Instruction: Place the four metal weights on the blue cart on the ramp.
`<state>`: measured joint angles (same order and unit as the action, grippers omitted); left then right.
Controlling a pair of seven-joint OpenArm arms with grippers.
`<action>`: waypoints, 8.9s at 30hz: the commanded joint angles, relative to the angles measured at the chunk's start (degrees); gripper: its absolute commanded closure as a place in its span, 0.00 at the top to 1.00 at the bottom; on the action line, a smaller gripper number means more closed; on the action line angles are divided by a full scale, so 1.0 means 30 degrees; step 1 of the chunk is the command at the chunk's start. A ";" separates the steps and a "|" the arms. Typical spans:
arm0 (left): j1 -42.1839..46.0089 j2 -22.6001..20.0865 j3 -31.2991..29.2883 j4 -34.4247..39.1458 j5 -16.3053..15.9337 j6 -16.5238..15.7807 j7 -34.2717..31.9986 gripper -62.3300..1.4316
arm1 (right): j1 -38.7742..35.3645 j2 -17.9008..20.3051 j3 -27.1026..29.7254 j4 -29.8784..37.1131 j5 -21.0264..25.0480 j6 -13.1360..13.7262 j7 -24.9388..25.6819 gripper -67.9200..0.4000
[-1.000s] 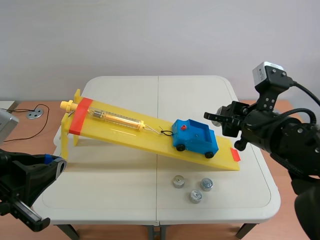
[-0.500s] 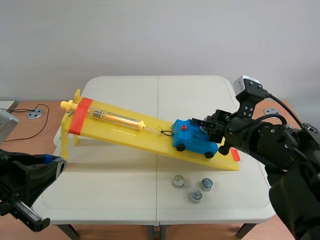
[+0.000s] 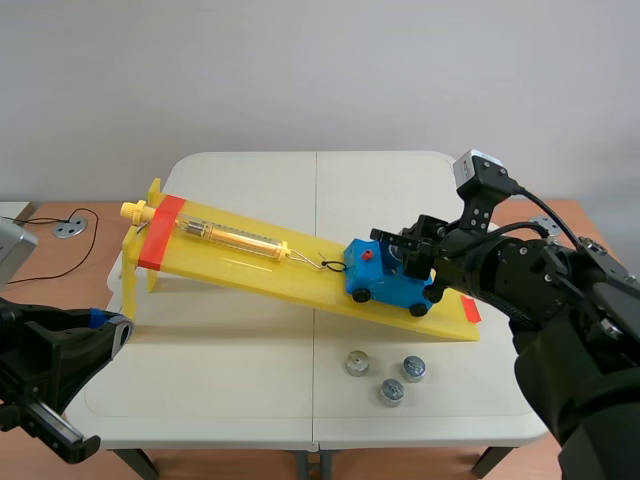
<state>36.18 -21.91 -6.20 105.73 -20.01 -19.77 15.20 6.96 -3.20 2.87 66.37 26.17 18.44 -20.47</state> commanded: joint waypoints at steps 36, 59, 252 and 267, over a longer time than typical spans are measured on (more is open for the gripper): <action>-0.0058 -0.0007 -0.0262 0.1231 -0.1413 -0.0481 -0.2040 0.09 | -0.7162 0.6819 0.1843 1.2670 0.2302 0.6885 0.0648 0.37; -0.0058 -0.0007 -0.0262 0.1231 -0.1413 -0.0481 -0.2040 0.09 | -0.9602 0.7475 -0.1049 1.2247 -0.1872 0.6142 0.1960 0.37; -0.0066 -0.0007 -0.0262 0.1231 -0.1413 -0.0481 -0.2062 0.09 | -0.5952 0.3147 -0.3140 0.7249 -0.5027 0.2980 0.4736 0.43; -0.0066 0.0000 -0.0262 0.1231 -0.1413 -0.0481 -0.2062 0.09 | -0.3672 0.2426 -0.5581 0.3483 -0.7191 0.1129 0.6200 0.43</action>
<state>36.18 -21.91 -6.20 105.73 -20.01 -19.77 15.20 -8.27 3.97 -14.81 72.55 2.48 22.94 -10.17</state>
